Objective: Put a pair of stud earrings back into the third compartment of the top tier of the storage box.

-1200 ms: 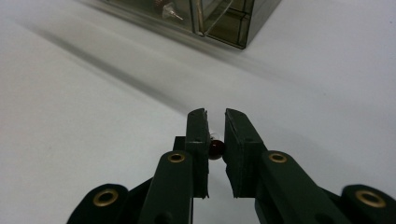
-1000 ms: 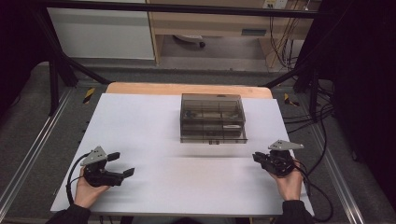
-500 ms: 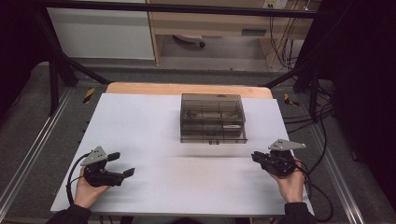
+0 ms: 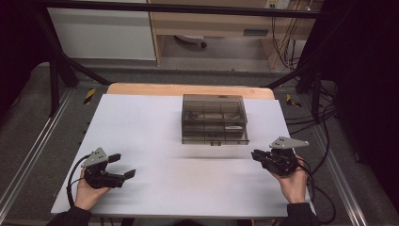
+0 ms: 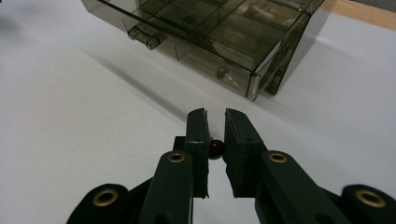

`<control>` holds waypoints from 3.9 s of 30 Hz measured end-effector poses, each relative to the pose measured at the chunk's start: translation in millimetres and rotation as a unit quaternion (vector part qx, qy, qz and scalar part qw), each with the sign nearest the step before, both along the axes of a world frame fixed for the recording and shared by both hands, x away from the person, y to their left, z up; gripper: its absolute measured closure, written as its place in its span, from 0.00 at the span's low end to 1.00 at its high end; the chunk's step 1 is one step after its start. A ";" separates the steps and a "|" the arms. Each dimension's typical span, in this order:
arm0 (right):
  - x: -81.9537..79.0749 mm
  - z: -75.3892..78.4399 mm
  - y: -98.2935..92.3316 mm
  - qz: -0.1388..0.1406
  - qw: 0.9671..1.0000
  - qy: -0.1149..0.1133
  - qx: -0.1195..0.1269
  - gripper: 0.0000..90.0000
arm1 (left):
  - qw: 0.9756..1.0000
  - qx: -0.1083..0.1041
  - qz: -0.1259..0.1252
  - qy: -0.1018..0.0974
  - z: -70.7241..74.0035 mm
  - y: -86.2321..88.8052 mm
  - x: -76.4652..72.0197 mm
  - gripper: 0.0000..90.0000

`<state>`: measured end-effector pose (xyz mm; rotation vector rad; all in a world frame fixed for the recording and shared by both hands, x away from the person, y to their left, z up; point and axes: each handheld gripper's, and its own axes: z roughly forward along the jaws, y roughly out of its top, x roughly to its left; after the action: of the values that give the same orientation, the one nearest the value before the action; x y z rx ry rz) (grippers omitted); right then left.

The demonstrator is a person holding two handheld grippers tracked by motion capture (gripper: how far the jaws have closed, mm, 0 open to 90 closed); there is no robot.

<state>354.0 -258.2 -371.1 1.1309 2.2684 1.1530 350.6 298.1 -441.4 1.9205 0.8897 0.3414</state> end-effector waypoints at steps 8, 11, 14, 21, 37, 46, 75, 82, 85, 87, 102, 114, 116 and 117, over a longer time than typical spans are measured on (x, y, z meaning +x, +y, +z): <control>4.4 12.4 6.7 0.004 1.000 -0.011 0.004 0.89 | 1.000 -0.002 0.001 0.000 0.0 0.5 0.0 0.07; 6.7 16.4 11.2 0.007 1.000 -0.013 0.005 0.89 | 1.000 -0.001 0.001 0.000 0.1 0.2 -0.1 0.07; 10.0 20.6 14.6 0.010 1.000 -0.017 0.002 0.89 | 1.000 -0.001 0.001 0.000 0.0 0.4 0.0 0.07; 18.3 27.9 24.4 0.012 1.000 -0.021 0.005 0.89 | 1.000 -0.001 0.001 0.000 -0.2 0.5 0.0 0.07; 52.0 36.3 44.2 0.004 1.000 -0.016 -0.006 0.89 | 1.000 -0.002 0.001 0.001 -0.5 0.8 0.3 0.07; 70.2 29.2 52.0 -0.005 1.000 -0.008 -0.015 0.89 | 1.000 -0.002 0.001 0.000 -0.5 0.9 0.3 0.07; 95.9 -3.7 63.7 -0.023 0.999 0.023 -0.037 0.89 | 1.000 -0.002 0.001 0.001 -0.6 1.2 0.3 0.07; 96.5 -9.3 65.4 -0.021 0.998 0.032 -0.044 0.89 | 1.000 -0.002 0.001 0.000 -0.5 1.4 0.2 0.07; 96.2 -9.5 64.9 -0.022 0.998 0.033 -0.042 0.88 | 1.000 -0.003 0.001 0.000 -0.5 1.4 0.2 0.07; 95.2 -8.6 64.3 -0.023 0.998 0.032 -0.041 0.86 | 1.000 -0.003 0.001 0.000 -0.4 1.5 0.2 0.07; 70.1 14.0 49.5 -0.018 1.000 -0.011 -0.004 0.49 | 1.000 -0.003 0.001 0.000 -0.2 1.4 0.0 0.07; 44.1 17.4 31.2 -0.027 0.999 -0.017 0.037 0.08 | 1.000 -0.002 0.001 0.001 -0.6 0.8 0.3 0.07; 40.7 15.8 28.5 -0.028 0.998 -0.015 0.046 0.05 | 1.000 -0.001 0.000 0.001 -0.6 0.8 0.3 0.07; 39.1 14.4 26.9 -0.029 0.998 -0.013 0.049 0.03 | 1.000 -0.001 0.000 0.001 -0.6 0.8 0.3 0.07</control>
<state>393.1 -231.3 -356.7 1.2024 2.1658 1.2620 350.9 298.9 -442.0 1.9178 0.8913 0.3394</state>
